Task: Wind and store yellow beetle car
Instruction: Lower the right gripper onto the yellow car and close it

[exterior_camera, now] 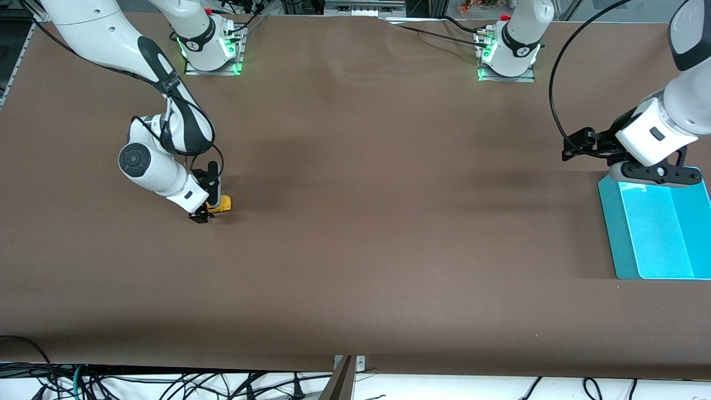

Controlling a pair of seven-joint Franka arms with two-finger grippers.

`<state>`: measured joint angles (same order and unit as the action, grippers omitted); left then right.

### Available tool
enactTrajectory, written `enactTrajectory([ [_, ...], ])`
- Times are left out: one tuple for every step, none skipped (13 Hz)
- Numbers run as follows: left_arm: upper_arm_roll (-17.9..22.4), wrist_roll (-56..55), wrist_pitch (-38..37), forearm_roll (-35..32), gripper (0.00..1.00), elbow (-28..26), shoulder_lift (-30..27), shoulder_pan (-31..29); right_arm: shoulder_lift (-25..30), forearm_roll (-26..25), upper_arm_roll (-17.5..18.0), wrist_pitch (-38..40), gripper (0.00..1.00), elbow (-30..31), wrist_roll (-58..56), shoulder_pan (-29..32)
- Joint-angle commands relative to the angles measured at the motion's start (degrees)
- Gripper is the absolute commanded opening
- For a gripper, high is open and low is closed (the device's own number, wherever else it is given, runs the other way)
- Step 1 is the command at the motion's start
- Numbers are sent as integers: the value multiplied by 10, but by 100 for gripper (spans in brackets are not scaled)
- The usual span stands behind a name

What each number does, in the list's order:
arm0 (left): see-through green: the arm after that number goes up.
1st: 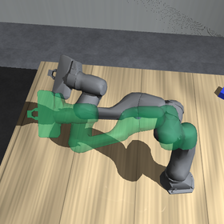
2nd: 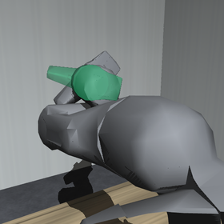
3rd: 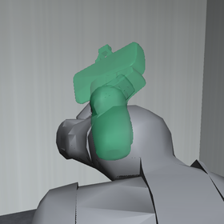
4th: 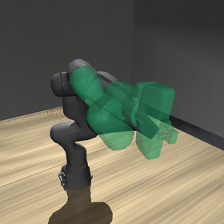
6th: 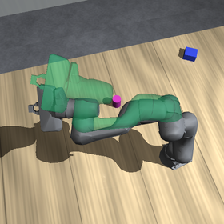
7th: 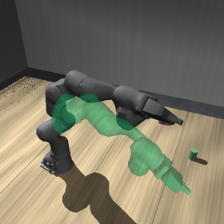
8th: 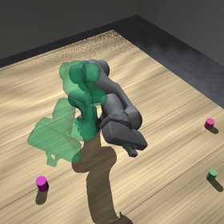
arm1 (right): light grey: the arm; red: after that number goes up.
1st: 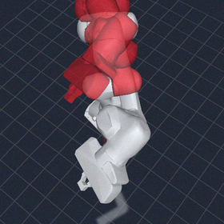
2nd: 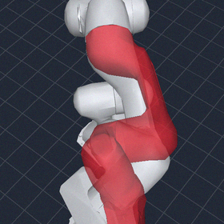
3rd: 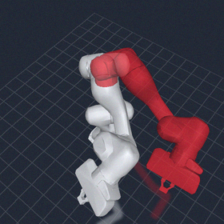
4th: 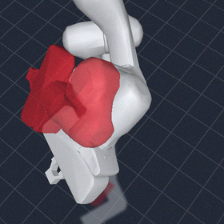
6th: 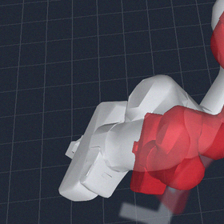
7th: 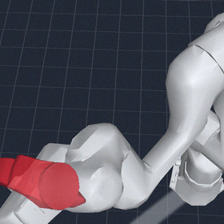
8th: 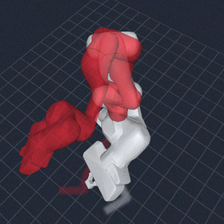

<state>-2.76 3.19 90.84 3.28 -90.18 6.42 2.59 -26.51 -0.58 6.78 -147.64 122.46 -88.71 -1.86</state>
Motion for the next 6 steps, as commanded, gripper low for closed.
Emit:
enactTrajectory([
  [1, 76, -10, -5, 100, 16, 7, 10, 1, -8, 4, -2, 22, -5, -23, 1],
  [1, 119, -11, -8, 100, 16, 8, 13, 1, -7, 4, -1, 21, -5, -23, 1],
  [1, 157, -11, -9, 100, 16, 9, 14, 1, -7, 3, -1, 17, -4, -21, 1],
  [1, 185, -13, -9, 100, 16, 13, 13, 1, -6, 4, 1, 15, -4, -15, 1],
  [1, 207, -18, -9, 100, 16, 15, 13, 3, -6, 3, 2, 10, -4, -14, 1],
  [1, 224, -19, -9, 100, 16, 16, 12, 4, -2, 3, 5, 8, -4, -9, 1],
])
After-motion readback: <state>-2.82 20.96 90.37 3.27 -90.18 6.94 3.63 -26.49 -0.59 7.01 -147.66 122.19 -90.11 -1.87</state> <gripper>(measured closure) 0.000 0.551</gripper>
